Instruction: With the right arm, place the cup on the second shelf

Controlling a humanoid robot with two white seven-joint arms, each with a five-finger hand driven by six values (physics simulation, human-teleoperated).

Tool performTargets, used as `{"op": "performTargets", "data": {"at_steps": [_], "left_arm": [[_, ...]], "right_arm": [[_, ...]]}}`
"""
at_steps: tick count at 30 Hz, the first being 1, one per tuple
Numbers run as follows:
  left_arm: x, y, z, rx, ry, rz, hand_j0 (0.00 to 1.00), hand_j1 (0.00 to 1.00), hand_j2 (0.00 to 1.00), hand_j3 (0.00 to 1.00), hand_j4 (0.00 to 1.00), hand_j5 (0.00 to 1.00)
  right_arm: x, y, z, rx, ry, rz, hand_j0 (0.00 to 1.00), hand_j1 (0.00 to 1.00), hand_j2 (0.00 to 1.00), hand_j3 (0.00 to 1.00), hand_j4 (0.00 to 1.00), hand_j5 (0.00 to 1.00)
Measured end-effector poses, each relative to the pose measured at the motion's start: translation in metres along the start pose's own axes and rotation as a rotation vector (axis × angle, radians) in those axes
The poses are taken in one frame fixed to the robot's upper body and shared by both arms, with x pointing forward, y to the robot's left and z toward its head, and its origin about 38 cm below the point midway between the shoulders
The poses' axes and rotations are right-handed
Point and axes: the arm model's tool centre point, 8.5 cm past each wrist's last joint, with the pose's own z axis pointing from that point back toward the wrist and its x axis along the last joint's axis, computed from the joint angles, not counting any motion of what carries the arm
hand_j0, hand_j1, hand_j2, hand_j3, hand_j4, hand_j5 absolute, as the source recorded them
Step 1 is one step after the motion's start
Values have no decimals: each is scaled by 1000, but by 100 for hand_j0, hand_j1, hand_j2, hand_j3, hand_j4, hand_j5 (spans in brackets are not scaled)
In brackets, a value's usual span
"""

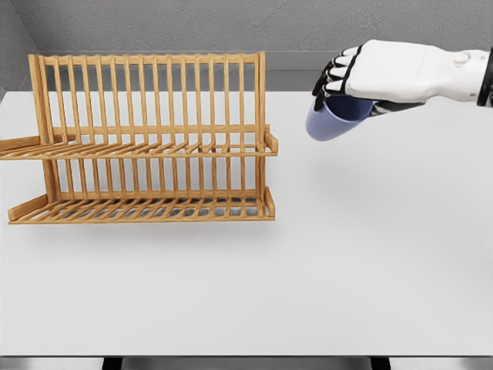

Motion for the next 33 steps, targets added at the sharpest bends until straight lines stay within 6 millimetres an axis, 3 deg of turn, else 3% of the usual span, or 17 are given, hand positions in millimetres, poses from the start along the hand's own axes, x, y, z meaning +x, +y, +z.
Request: {"op": "performTargets", "data": {"at_steps": [19, 24, 33], "left_arm": [[0, 0, 0, 0, 0, 0, 100, 100, 100, 100, 100, 100], [0, 0, 0, 0, 0, 0, 100, 100, 100, 100, 100, 100], [0, 0, 0, 0, 0, 0, 100, 100, 100, 100, 100, 100]], "right_arm": [[29, -39, -39, -108, -123, 77, 57, 57, 57, 57, 57, 57], [38, -42, -50, -118, -157, 80, 57, 57, 57, 57, 57, 57], [48, -29, -72, -79, -190, 59, 58, 58, 58, 58, 58, 58]]}}
